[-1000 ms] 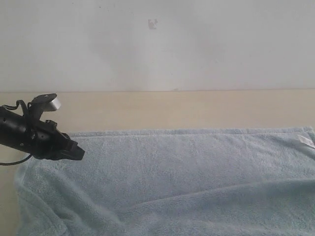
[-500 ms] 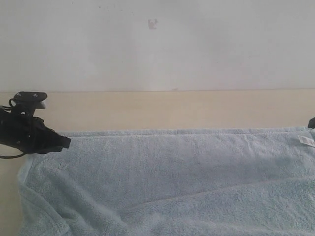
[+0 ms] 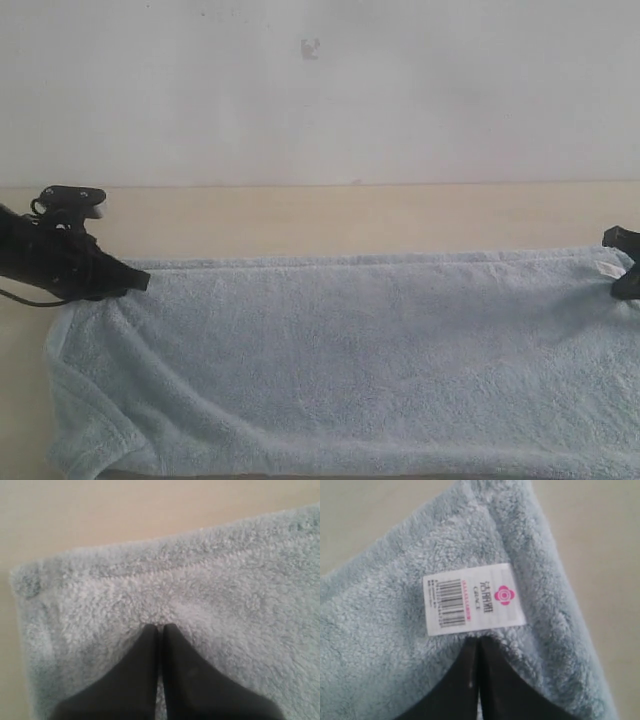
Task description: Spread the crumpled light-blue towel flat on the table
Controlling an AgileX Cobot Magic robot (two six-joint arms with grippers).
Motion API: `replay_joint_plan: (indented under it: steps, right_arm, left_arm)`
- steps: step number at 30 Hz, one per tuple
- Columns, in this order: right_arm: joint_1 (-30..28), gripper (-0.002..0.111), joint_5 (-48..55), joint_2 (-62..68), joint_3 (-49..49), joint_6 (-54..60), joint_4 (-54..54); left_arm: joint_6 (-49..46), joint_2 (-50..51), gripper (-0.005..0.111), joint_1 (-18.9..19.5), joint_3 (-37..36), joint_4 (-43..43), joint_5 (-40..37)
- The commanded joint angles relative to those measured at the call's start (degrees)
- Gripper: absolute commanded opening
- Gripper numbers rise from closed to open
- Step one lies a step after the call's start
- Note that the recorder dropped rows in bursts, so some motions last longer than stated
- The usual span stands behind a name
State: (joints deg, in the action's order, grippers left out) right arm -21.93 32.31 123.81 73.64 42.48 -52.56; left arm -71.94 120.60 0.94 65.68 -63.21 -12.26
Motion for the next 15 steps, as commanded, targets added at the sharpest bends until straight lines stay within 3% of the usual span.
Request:
replay_joint_plan:
  steps: [1, 5, 8, 15]
  right_arm:
    - [-0.07, 0.000, 0.55, 3.77, 4.55, -1.44, 5.61]
    - [-0.07, 0.000, 1.05, 4.83, 8.30, -7.72, 14.17]
    - [-0.19, 0.000, 5.10, 3.61, 11.35, -5.32, 15.38]
    - [-0.07, 0.000, 16.32, -4.66, 15.48, -2.70, 4.63]
  left_arm:
    - [0.59, 4.31, 0.004, 0.46, 5.12, 0.16, -0.25]
    - [0.32, 6.69, 0.004, 0.46, 10.96, 0.16, -0.85]
    - [0.32, 6.31, 0.004, 0.46, 14.27, 0.16, -4.12]
    - [0.63, -3.75, 0.004, 0.46, 16.68, 0.04, -18.76]
